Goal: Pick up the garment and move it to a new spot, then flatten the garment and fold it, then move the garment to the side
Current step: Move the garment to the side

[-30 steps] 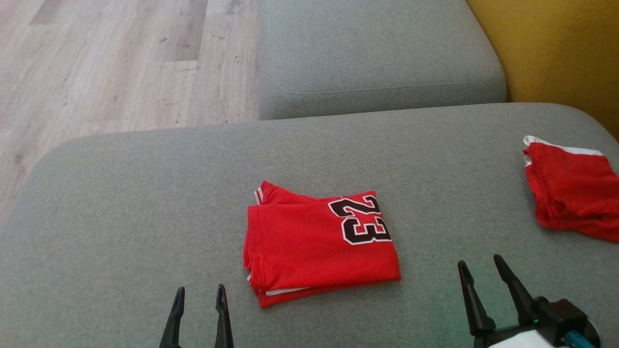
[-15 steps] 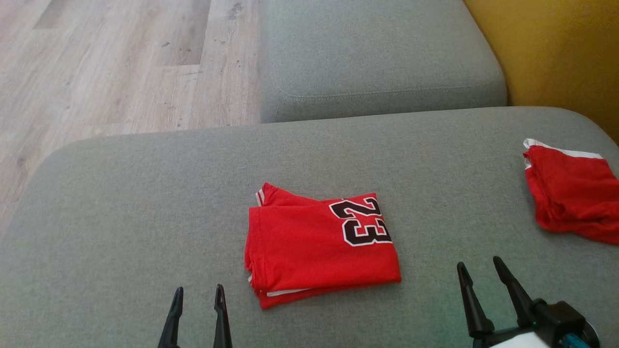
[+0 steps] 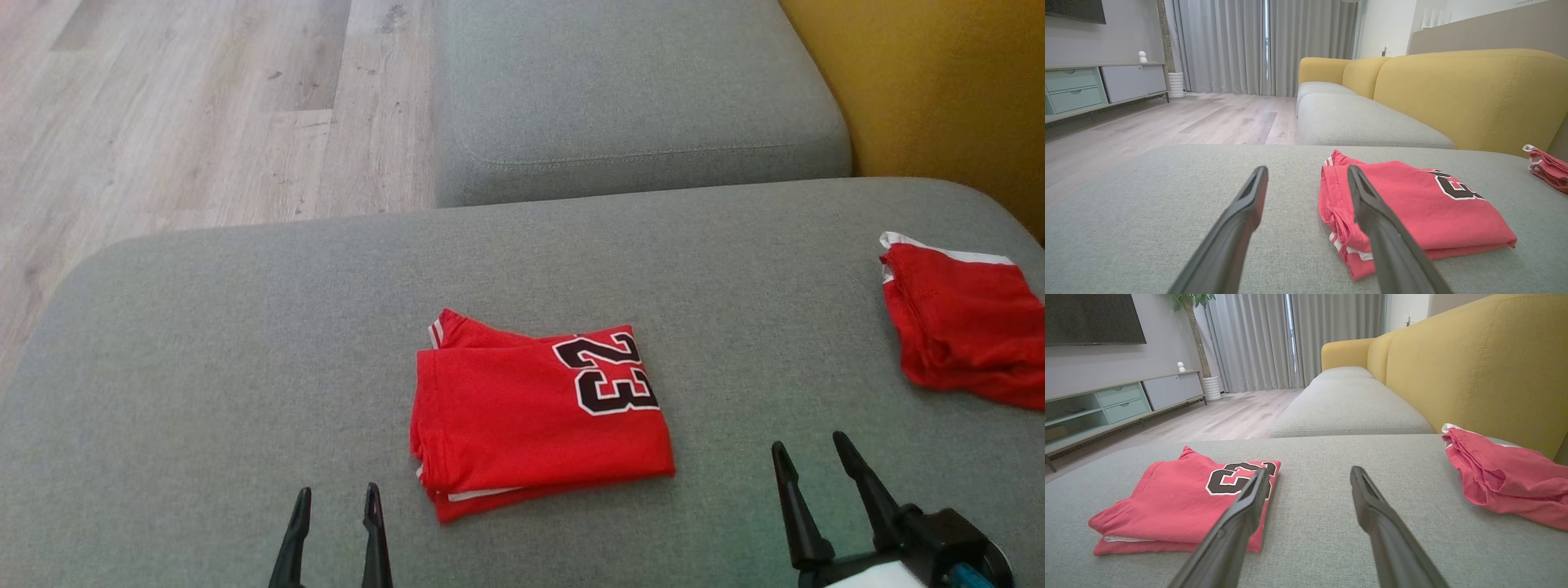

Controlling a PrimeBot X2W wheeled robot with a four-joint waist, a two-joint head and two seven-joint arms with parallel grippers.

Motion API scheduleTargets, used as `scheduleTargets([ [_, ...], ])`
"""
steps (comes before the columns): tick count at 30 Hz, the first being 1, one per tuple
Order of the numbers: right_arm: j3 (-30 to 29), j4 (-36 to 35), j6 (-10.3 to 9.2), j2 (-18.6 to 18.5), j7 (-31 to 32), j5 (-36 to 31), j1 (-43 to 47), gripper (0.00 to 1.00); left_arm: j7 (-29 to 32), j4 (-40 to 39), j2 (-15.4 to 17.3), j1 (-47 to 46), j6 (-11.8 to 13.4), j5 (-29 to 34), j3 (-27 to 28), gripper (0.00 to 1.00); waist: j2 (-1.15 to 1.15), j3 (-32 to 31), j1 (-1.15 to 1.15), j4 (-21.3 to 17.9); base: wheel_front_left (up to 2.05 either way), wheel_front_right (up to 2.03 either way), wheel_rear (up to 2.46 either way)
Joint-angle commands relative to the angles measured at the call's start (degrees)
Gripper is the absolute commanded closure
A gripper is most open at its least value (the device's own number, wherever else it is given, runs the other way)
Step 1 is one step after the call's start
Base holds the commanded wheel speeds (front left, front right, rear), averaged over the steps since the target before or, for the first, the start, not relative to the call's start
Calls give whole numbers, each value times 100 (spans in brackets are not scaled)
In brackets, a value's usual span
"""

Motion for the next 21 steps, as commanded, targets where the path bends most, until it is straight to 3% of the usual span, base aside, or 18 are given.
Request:
scheduleTargets([
  [1, 106, -205, 39, -75, -77, -28, -125, 0, -56, -194, -48, -162, 3, 37, 192, 0, 0, 11, 0, 3, 0, 0, 0],
  [12, 89, -221, 39, -98, -77, 34, -125, 0, -56, -248, -48, -256, 20, 66, 103, 0, 0, 212, 0, 106, 0, 0, 0],
  [21, 515, 498, 39, -157, -78, 529, -727, 0, -56, -257, -48, -393, 33, 89, -81, 0, 0, 555, 0, 241, 0, 0, 0],
])
